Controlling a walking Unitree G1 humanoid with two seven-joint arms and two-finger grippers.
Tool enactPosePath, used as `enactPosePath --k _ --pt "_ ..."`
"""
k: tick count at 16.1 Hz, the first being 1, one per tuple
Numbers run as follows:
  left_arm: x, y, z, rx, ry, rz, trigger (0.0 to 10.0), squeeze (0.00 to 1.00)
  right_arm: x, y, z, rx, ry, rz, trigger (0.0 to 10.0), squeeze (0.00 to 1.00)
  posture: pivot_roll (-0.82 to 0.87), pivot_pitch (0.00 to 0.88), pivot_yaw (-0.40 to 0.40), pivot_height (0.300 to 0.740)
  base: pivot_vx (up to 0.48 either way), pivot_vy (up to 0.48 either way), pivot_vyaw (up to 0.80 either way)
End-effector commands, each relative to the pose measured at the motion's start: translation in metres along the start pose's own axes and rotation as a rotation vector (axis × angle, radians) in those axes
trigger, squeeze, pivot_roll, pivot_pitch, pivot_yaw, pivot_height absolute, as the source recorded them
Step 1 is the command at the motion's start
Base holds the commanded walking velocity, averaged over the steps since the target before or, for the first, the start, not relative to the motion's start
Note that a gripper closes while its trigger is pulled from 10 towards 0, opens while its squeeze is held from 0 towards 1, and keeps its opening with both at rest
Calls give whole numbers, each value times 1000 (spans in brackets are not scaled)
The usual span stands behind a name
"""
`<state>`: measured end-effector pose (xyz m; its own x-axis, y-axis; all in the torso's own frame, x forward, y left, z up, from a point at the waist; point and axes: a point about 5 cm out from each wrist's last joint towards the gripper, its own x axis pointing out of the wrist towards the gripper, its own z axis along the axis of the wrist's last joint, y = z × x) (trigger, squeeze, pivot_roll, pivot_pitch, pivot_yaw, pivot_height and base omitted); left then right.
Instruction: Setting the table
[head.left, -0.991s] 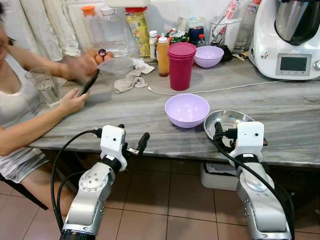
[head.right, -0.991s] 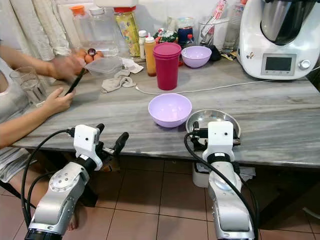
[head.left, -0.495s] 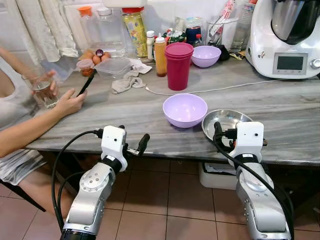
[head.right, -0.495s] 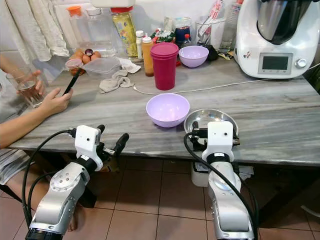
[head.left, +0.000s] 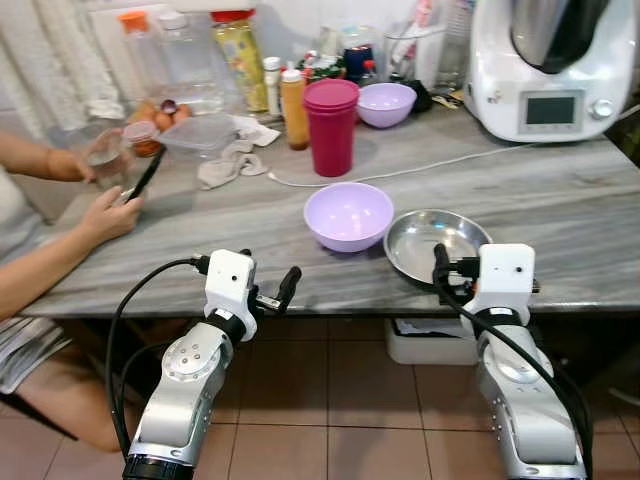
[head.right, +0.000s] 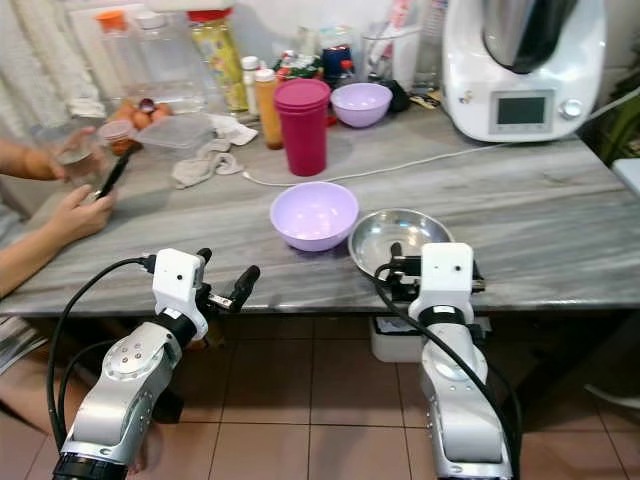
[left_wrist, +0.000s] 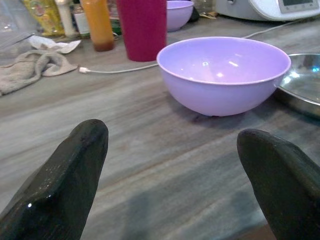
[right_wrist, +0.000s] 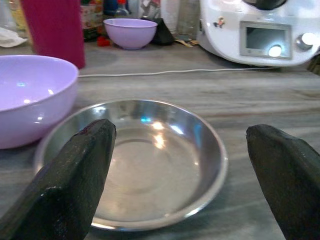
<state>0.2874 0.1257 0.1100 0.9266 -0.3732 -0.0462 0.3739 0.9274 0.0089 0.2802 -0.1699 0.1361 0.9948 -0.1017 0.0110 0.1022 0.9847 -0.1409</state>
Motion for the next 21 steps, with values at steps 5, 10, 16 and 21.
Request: enactPosePath --k 5,10,16,21 --pt "1 4 -3 11 21 15 10000 0 2 3 -1 10 12 13 10000 0 -268 0 100 740 0 0 -783" --pt "1 4 -3 31 29 19 10000 0 3 3 -2 15 16 13 10000 0 -265 0 102 740 0 0 -784" --pt "2 4 -4 32 35 21 10000 0 3 3 -3 25 17 9 10000 0 -266 0 104 740 0 0 -540" --pt "3 4 -4 38 42 26 10000 0 4 2 -4 24 21 7 10000 0 -266 0 103 740 -166 0 -454"
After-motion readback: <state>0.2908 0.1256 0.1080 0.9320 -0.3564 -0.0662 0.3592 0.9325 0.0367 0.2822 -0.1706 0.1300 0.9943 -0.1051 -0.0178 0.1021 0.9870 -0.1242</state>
